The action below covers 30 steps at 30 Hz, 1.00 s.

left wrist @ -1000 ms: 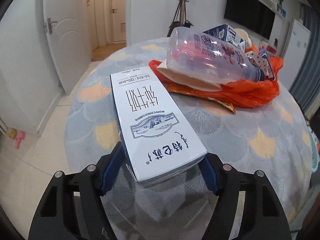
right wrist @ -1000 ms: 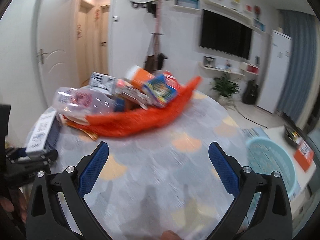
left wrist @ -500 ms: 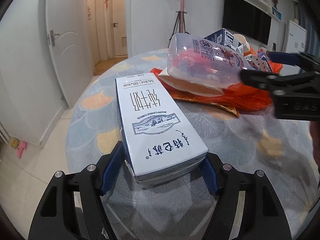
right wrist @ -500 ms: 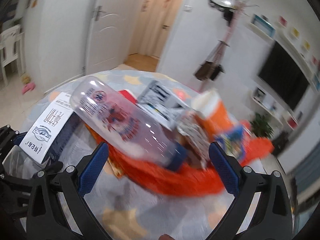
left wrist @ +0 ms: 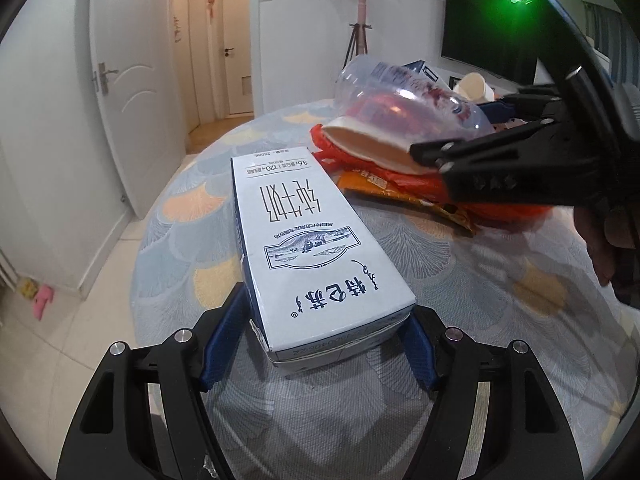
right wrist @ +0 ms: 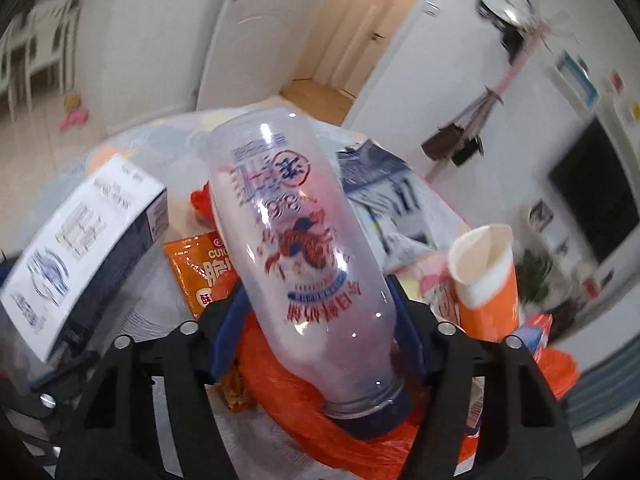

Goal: Collect trash
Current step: 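Grasp the clear plastic bottle with the right gripper while the left holds the carton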

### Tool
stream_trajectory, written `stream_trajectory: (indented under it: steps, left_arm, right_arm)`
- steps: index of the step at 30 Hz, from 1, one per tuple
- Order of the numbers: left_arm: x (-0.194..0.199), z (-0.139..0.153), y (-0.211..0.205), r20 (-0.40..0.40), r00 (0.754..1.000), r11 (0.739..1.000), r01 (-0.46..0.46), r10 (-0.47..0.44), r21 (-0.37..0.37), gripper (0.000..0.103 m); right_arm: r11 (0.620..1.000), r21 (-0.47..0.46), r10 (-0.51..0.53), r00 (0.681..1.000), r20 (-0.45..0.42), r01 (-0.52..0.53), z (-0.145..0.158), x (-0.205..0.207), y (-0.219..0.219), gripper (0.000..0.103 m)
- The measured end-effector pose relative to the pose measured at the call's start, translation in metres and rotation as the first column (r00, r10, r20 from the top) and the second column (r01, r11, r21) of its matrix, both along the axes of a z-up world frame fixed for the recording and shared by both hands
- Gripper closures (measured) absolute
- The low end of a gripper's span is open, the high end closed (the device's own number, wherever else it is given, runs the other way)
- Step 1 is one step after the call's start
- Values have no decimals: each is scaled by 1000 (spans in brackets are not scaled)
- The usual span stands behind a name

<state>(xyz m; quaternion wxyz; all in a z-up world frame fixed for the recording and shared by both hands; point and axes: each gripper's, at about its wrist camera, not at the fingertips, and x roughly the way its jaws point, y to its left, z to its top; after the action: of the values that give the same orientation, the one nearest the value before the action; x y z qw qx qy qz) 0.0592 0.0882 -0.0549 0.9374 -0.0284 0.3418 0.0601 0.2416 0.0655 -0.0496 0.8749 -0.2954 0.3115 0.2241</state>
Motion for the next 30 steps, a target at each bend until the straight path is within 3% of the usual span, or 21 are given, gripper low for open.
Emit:
stream_trajectory:
  steps: [5,8,13,17,22,24,25,30]
  left_arm:
    - [-7,3,-5,34,999,1000,-4,3,30,36]
    - [-15,6,-16,69,998,994,-10,3,109,37]
    - [-32,25,-25,155,988,988,-10,-14,154,39]
    - [-47,47,-27,229,973,987,-17,-21,162,49]
    - [-58,58,-29,270,963,979,-53,-2,199,51]
    - [-59,57,-28,268,964,978,-58,3,200,54]
    - [-58,56,-28,263,965,979,-56,2,198,64]
    - [-51,48,-30,206,978,986,-18,-17,167,65]
  right_arm:
    - [984,165,-68,998,-11,69,15,-18,-26,44]
    - [952,293,-82,996,-27,87,27,-32,-46,44]
    - [878,458,-116,990,-79,139,43,-47,-79,44]
    - [834,521,-145,983,-111,181,46,-52,-97,44]
    - [801,559,-158,976,-149,214,39,-66,-110,44]
    - [795,566,-158,975,-155,219,36,-75,-114,44]
    - [792,569,-160,975,-157,222,36,-76,-115,44]
    - [782,577,-165,972,-169,234,32,-82,-122,44]
